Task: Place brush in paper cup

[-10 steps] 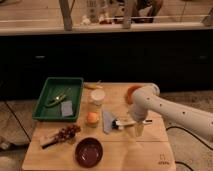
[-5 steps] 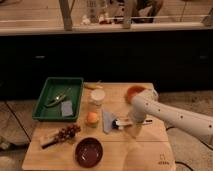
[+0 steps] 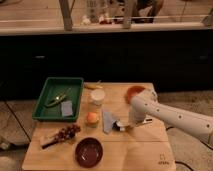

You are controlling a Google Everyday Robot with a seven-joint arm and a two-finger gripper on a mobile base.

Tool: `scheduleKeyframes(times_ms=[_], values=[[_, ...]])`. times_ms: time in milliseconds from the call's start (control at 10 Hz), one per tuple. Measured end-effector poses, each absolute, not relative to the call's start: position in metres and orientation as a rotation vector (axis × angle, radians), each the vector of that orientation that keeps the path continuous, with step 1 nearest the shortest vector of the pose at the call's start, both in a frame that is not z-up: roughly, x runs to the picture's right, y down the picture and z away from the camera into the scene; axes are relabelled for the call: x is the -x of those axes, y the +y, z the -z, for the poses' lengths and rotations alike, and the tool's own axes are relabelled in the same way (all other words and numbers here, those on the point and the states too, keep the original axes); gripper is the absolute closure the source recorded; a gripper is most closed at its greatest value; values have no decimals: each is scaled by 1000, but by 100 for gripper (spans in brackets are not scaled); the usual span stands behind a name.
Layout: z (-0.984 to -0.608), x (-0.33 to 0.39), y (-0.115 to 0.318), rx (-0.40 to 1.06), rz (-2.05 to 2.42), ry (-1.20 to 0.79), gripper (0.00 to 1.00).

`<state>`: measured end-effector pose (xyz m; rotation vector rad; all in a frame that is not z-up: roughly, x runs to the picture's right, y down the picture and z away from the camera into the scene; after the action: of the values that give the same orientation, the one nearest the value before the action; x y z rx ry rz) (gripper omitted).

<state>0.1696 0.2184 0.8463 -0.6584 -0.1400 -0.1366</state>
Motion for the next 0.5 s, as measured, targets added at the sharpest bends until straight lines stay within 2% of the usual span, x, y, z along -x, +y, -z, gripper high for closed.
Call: scheduleKeyframes(times_ms=[500], values=[[-837, -170, 204, 636, 168, -140, 100]])
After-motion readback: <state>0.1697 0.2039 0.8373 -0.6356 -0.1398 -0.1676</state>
